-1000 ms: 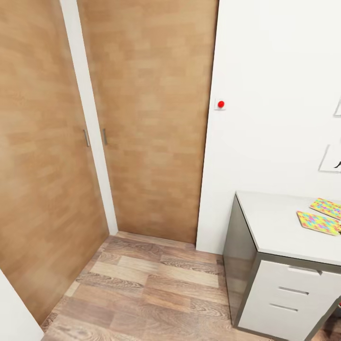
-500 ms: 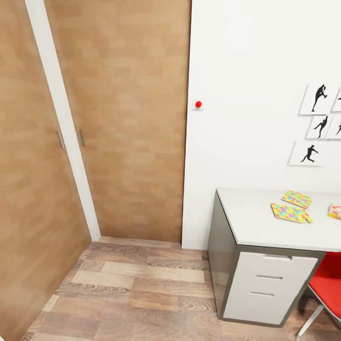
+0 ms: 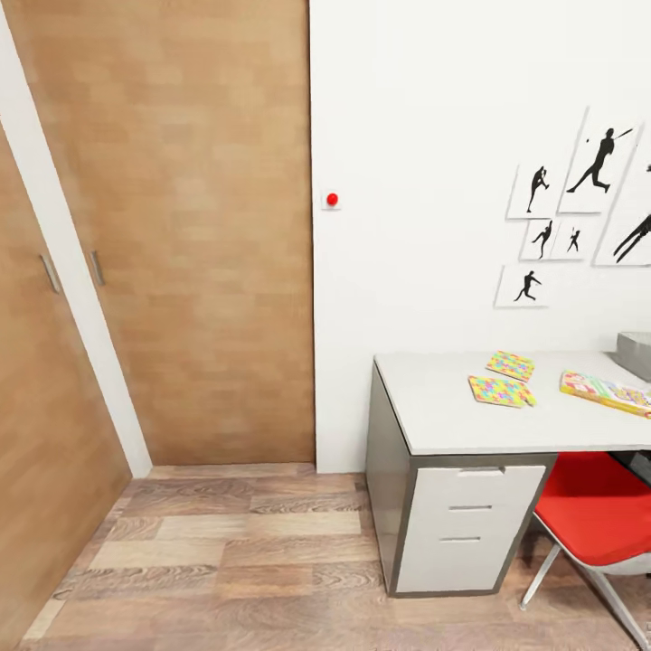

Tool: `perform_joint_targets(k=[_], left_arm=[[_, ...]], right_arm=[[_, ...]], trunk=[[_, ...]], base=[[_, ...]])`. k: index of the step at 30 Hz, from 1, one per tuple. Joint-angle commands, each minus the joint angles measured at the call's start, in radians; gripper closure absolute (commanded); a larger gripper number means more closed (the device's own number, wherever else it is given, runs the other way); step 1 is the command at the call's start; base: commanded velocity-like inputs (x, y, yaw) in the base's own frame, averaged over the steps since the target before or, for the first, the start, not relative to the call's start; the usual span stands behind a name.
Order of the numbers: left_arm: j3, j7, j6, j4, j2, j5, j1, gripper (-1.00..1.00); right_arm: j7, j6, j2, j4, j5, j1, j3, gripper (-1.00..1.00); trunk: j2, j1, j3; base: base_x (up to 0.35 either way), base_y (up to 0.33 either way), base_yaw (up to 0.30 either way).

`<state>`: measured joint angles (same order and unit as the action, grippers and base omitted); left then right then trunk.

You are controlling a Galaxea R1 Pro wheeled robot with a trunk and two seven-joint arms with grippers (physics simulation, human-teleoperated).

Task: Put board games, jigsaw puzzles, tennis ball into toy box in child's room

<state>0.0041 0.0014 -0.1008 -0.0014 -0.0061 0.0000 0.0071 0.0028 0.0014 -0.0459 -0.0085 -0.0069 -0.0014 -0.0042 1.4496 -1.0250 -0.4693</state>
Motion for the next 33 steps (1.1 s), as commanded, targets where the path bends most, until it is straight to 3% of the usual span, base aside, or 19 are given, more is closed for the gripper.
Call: perform_joint_targets(k=[1,33], left_arm=[[0.0,0.0,-0.004,0.0,0.0,0.0,0.0,-1.0],[0.0,0.0,-0.004,0.0,0.0,0.0,0.0,-1.0]], right_arm=[[0.0,0.0,0.0,-0.001,-0.001,0.0,0.0,-1.0],[0.001,0.0,0.003,-0.001,-0.002,0.0,0.0,-1.0]], trunk=[[0.0,0.0,-0.001],[0.0,0.0,-0.001]], base=[[0.0,0.0,-0.277],[0.0,0.0,-0.277]])
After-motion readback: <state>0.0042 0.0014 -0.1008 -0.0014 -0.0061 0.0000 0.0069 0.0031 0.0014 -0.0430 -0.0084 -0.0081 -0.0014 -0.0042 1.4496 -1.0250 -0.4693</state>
